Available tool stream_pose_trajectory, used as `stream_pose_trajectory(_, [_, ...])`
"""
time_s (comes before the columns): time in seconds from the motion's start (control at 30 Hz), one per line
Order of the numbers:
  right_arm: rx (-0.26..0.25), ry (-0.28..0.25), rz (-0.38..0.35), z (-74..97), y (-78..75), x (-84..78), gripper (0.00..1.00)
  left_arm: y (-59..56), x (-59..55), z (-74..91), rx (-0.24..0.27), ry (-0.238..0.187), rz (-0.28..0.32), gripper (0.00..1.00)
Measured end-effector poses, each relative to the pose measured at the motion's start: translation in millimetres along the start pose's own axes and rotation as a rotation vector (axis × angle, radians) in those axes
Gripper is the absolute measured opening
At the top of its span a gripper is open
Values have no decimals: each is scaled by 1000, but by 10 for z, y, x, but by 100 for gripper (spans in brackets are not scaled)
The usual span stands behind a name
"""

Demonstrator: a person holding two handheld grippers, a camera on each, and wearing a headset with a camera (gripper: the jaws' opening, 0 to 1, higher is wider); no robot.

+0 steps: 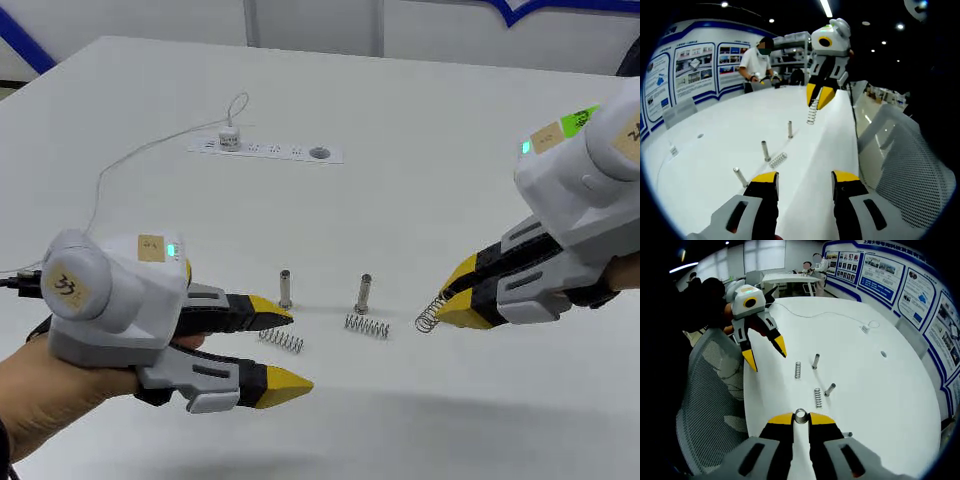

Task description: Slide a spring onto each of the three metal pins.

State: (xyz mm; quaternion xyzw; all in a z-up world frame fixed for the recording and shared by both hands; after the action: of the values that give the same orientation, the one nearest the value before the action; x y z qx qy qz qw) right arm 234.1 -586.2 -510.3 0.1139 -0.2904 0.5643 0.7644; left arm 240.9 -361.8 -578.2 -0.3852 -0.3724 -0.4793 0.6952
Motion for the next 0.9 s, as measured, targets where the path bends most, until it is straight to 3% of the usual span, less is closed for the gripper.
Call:
stream_pose_trajectory(0.17, [-18,21,-7,61,-91,-45,12,16,-19,106,29,-13,16,47])
stream_pose_trajectory(0.43, [-78,83,-50,127,-388,-231,12,17,-59,236,72,-36,46,51])
stream_pose_trajectory(0.77, [-129,182,-60,54,-645,-386,12,49,-72,264,114,-65,73,54])
stream_pose_trajectory(0.9, [-126,212,-75,-24,-725,-455,12,42,-75,257,121,-72,81,55])
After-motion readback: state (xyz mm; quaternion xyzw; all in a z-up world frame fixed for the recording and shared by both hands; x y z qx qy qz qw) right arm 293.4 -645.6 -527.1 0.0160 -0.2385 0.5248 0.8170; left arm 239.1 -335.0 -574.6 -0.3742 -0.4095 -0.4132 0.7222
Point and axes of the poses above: the centre of the closed fingertips' face, and the gripper's own axes: z roughly backward along the fingers, y roughly to its left, x roughly out of its top, the point moved 8 cm from there along z, roughly backward along the fingers, and after that the axes turned 8 degrees about z, right-handed, at the moved point
